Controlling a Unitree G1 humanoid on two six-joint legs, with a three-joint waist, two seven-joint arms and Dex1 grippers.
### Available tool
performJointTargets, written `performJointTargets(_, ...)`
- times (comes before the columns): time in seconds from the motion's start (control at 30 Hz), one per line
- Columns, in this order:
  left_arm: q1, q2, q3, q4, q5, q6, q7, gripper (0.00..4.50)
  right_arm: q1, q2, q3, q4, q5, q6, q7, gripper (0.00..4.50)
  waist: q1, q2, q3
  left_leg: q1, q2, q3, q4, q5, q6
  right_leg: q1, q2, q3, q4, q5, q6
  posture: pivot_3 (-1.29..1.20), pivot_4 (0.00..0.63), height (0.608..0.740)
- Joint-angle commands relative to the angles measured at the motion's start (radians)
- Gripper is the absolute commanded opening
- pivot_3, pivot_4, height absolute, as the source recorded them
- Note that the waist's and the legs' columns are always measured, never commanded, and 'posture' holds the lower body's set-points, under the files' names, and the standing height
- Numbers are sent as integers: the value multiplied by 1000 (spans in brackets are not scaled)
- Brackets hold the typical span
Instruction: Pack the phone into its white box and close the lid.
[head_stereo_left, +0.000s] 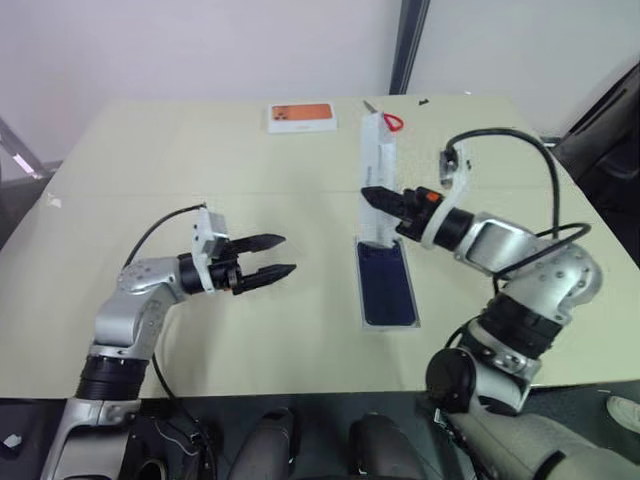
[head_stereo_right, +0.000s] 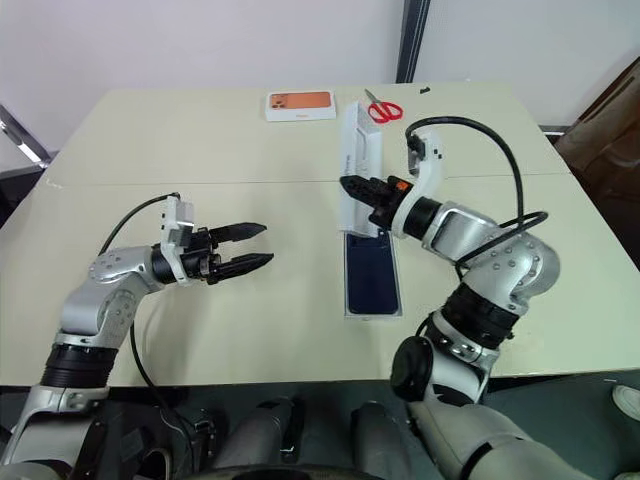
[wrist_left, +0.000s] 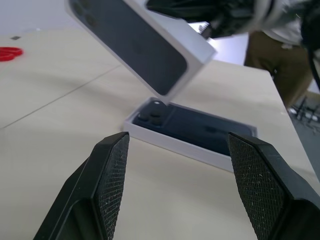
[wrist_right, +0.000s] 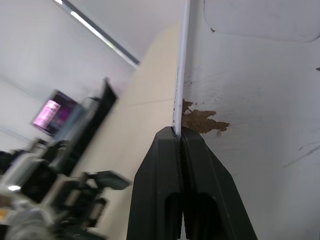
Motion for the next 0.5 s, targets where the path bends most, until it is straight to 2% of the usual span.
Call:
performJointTargets(0.03,-14,0,34,-31,-36,29,31,3282,45,35,-1,12,180,7,-28,35,-4,0,0,0,0,0,0,0,0,0,0,0,0,0,0,0,150,734)
performJointTargets(0.23,-13,5,51,-39,-68,81,67,3282,183,-21,91,33,475,7,-130,35,-6,1,0,0,0,0,-1,0,0,-1,0,1,0,0,0,0,150,734)
performJointTargets(0.37,-9,2,51,-44,-81,99,81,3282,216,-38,100,99,712,7,-261,35,-6,1,0,0,0,0,-1,0,0,-1,0,1,1,0,0,0,150,734)
performJointTargets(0.5,-1,-15,35,-58,-79,103,93,3282,308,-112,195,119,891,-19,-376,35,-3,1,0,0,0,0,-1,0,0,0,0,1,0,0,0,0,150,734)
